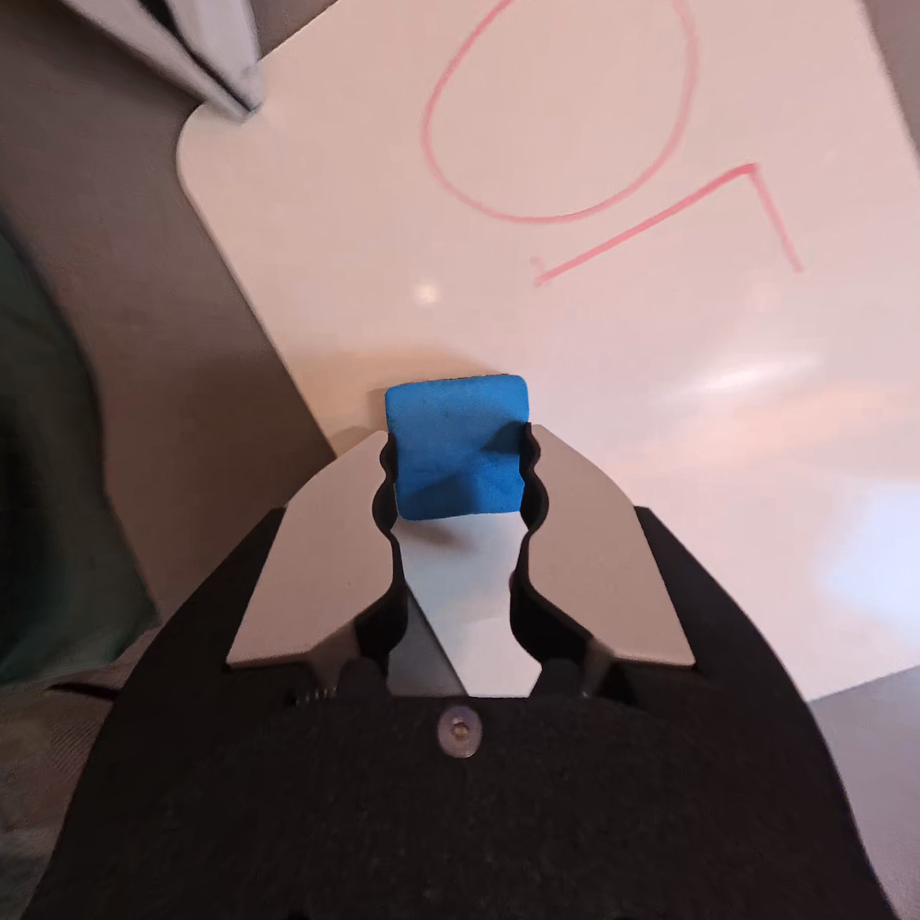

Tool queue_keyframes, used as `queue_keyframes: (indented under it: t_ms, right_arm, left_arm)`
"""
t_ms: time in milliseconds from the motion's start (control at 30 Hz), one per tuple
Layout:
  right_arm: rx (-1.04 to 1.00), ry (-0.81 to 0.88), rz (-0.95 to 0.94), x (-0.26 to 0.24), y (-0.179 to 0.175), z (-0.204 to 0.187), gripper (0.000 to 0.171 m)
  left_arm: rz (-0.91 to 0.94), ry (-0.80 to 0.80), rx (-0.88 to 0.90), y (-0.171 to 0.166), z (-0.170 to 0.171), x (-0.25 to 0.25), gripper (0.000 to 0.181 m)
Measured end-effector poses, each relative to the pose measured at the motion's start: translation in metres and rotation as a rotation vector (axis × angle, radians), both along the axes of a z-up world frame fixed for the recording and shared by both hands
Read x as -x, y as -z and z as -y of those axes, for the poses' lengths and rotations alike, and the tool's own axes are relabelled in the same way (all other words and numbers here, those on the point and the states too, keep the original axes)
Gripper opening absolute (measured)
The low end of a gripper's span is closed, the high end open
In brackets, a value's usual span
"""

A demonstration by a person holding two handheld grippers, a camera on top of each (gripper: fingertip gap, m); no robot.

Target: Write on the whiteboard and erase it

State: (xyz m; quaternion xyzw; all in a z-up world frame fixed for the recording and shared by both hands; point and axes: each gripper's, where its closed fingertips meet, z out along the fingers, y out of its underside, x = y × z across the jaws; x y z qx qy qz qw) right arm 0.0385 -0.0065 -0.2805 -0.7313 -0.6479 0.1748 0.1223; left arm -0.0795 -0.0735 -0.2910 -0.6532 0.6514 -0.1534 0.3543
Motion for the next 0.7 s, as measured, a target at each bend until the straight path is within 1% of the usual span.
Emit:
queue_keyframes:
  t_ms: [67, 100, 133, 200, 267, 333, 367, 400, 467, 533, 567, 600, 633, 667, 700]
  right_arm:
    - [0.020, -0.017, 0.050, -0.009, -0.002, 0.014, 0.049]
    - [0.006, -0.010, 0.077, -0.012, -0.002, 0.009, 0.049]
    - [-0.038, 0.009, 0.096, -0.013, -0.002, -0.007, 0.049]
    - [-0.129, 0.042, 0.109, -0.011, 0.000, -0.053, 0.049]
    - [-0.141, 0.078, 0.055, 0.006, 0.001, -0.095, 0.049]
    - [-0.145, 0.092, 0.027, 0.025, 0.001, -0.121, 0.049]
    - [-0.145, 0.075, 0.023, 0.035, 0.001, -0.123, 0.049]
    - [-0.144, 0.034, 0.021, 0.045, 0.001, -0.115, 0.049]
    - [-0.131, -0.091, 0.020, 0.057, 0.001, -0.078, 0.049]
    - [-0.109, -0.207, 0.054, 0.051, 0.001, -0.036, 0.049]
    - [-0.101, -0.255, 0.073, 0.043, 0.001, -0.022, 0.049]
    - [-0.096, -0.283, 0.088, 0.035, 0.001, -0.017, 0.049]
    - [-0.083, -0.277, 0.098, 0.028, 0.000, -0.022, 0.049]
    - [-0.087, -0.227, 0.111, 0.024, 0.001, -0.039, 0.049]
    - [-0.122, -0.166, 0.117, 0.023, 0.001, -0.065, 0.049]
  left_arm:
    - [-0.002, 0.007, 0.002, 0.000, 0.002, -0.001, 0.000]
    - [-0.005, 0.010, -0.001, 0.000, 0.002, -0.001, 0.000]
    - [-0.008, 0.012, -0.003, 0.000, 0.002, -0.001, 0.000]
    - [-0.009, 0.015, -0.004, 0.000, 0.001, -0.002, 0.000]
    - [-0.007, 0.019, -0.007, 0.000, 0.001, -0.002, 0.000]
    - [0.001, 0.021, 0.000, 0.000, 0.001, -0.002, 0.000]
    - [0.001, 0.022, -0.001, 0.000, 0.000, -0.002, 0.000]
    - [0.002, 0.022, -0.002, 0.000, 0.000, -0.002, 0.000]
    - [0.003, 0.019, -0.006, 0.000, -0.001, 0.000, 0.000]
    - [0.006, 0.016, -0.006, 0.000, -0.002, 0.001, 0.000]
    - [0.007, 0.017, -0.006, 0.000, -0.002, 0.002, 0.000]
    - [0.006, 0.017, -0.009, 0.000, -0.002, 0.002, 0.000]
    - [0.005, 0.018, -0.011, 0.000, -0.002, 0.002, 0.000]
    - [0.006, 0.018, -0.010, 0.000, -0.002, 0.002, 0.000]
    - [0.006, 0.018, -0.009, 0.000, -0.002, 0.002, 0.000]
